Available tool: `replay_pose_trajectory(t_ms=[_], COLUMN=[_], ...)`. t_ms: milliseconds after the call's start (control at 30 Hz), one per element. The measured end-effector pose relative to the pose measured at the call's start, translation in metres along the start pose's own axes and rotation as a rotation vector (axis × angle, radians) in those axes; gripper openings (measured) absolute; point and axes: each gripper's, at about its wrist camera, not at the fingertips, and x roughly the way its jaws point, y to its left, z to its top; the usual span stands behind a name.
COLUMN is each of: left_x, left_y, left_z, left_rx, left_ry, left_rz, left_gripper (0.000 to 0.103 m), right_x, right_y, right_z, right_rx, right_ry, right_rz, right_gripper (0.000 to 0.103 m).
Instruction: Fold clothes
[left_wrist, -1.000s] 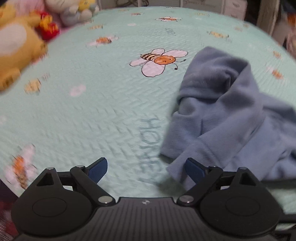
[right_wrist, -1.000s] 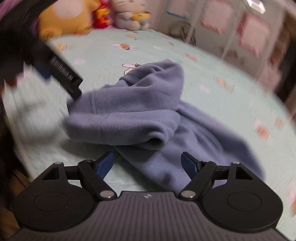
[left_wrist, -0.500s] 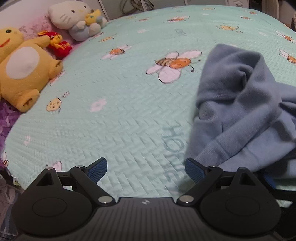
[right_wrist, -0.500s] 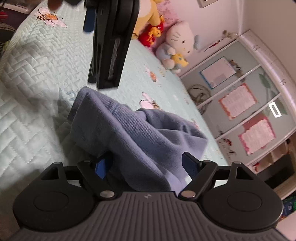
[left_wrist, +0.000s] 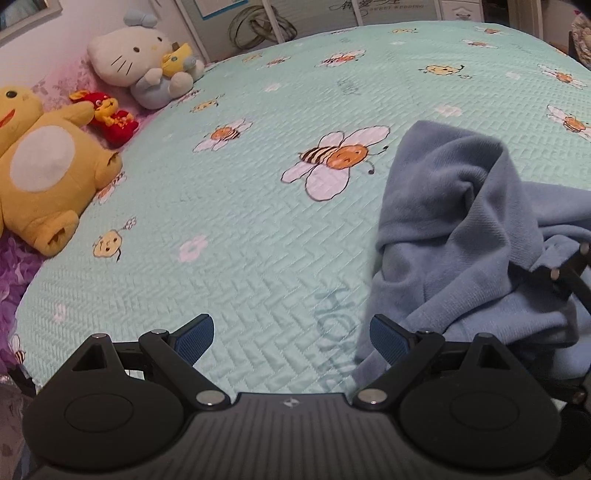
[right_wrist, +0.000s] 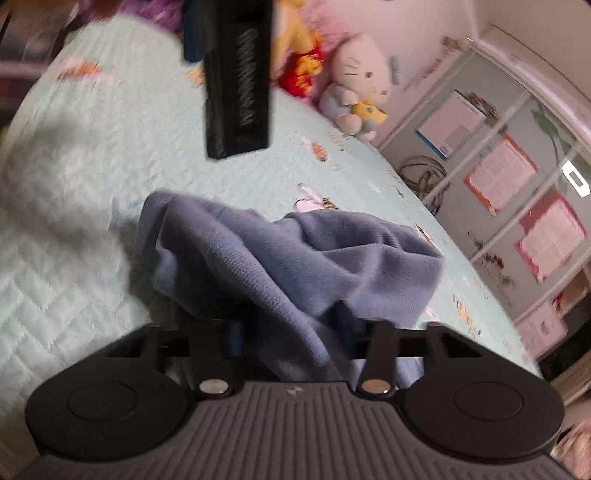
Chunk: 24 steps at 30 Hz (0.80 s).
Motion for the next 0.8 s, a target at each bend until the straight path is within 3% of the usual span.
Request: replay_pose_trajectory(t_ms=[167, 333, 533, 667, 800], left_x=[-0.005, -0.012, 0.001, 0.031, 0.038], left_y=[-0.024, -0.055, -0.123, -0.176, -0.201], left_z=[0.017, 0.035, 0.05, 0.049, 0.05], left_rx=[0.043, 0.096, 0.208, 0.309, 0.37], left_ry=[-0.038, -0.083, -0.131, -0.092, -0.129], left_rz=[-0.029, -0.062, -0.139, -0.135, -0.076], left_gripper=[0.095, 0.095, 0.096, 0.096, 0.096], right_x=[-0.012, -0.043, -0.071, -0.09, -0.117], right_y=[-0.048, -0.131, -0.191, -0.182, -0.171], right_z=[-0.013, -0.064, -0.178, -0.22, -0.229], right_rx=[0.334, 0.848, 1.363, 1.557, 1.618], right_ry=[-0.029, -0.053, 0.015, -0.014, -0.064], right_rz=[-0.044, -0.198, -0.336, -0.313, -0.345], right_gripper=[0.021, 0.004, 0.004, 0.008, 0.023])
